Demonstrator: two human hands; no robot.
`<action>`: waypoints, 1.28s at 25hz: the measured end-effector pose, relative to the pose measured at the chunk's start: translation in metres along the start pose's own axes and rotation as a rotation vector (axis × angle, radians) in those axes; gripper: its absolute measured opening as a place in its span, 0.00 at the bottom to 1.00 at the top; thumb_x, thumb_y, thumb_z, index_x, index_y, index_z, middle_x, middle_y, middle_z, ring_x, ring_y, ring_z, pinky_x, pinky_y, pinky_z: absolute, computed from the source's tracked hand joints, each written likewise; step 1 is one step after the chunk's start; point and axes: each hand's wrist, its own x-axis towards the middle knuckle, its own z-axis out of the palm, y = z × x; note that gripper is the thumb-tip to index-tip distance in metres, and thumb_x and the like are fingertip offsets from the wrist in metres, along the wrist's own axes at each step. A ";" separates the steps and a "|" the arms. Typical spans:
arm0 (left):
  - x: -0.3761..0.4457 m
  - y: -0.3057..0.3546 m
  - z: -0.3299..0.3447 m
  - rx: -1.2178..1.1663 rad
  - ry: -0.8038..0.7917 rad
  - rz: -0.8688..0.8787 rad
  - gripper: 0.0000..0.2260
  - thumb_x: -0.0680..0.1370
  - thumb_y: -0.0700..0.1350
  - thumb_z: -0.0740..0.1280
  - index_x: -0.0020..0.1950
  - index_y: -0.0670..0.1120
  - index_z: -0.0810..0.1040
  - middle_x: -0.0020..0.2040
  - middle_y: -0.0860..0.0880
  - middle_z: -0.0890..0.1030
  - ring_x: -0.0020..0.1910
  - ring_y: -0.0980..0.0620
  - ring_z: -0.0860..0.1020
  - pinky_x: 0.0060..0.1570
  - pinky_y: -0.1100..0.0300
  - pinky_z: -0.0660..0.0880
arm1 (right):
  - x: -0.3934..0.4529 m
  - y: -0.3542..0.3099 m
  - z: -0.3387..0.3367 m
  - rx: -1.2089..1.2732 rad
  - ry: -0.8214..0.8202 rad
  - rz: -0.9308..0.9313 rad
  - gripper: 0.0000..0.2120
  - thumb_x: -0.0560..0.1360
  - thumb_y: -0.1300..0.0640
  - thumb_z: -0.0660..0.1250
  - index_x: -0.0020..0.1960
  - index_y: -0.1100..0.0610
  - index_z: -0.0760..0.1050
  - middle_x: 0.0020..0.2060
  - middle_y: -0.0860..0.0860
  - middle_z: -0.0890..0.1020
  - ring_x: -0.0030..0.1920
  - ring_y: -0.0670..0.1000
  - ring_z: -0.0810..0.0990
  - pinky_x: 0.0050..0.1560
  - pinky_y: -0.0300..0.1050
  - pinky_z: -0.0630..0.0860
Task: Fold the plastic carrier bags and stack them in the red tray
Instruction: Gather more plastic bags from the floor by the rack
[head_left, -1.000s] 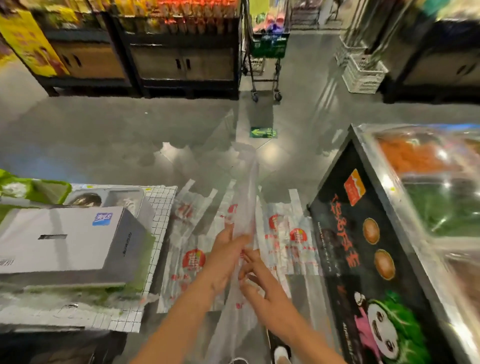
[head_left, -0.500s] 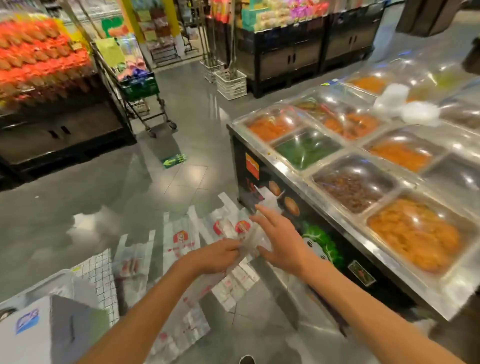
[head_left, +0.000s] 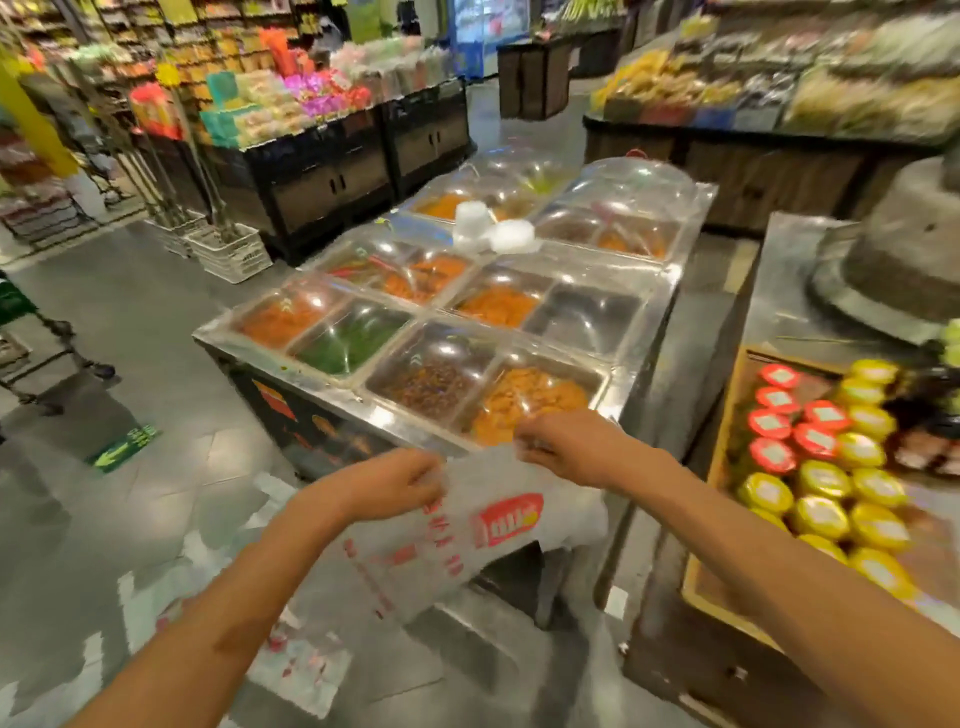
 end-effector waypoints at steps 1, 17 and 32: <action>0.017 0.016 -0.001 0.085 0.015 0.012 0.09 0.82 0.53 0.62 0.55 0.49 0.77 0.50 0.54 0.77 0.50 0.52 0.77 0.51 0.55 0.75 | -0.025 0.024 -0.008 -0.013 0.035 0.059 0.08 0.83 0.51 0.62 0.55 0.55 0.75 0.50 0.52 0.82 0.51 0.54 0.79 0.42 0.46 0.64; 0.268 0.360 0.009 0.324 -0.250 0.785 0.09 0.83 0.48 0.63 0.43 0.52 0.76 0.42 0.51 0.77 0.42 0.54 0.76 0.46 0.54 0.73 | -0.396 0.220 -0.089 0.051 0.146 0.934 0.12 0.80 0.51 0.68 0.41 0.47 0.68 0.38 0.43 0.73 0.42 0.50 0.74 0.43 0.47 0.71; 0.348 0.627 0.172 0.432 -0.472 1.051 0.11 0.85 0.44 0.58 0.52 0.42 0.77 0.47 0.46 0.78 0.45 0.48 0.75 0.47 0.55 0.72 | -0.665 0.268 -0.030 -0.001 0.019 1.510 0.06 0.82 0.50 0.62 0.55 0.48 0.76 0.54 0.49 0.81 0.54 0.54 0.78 0.44 0.46 0.71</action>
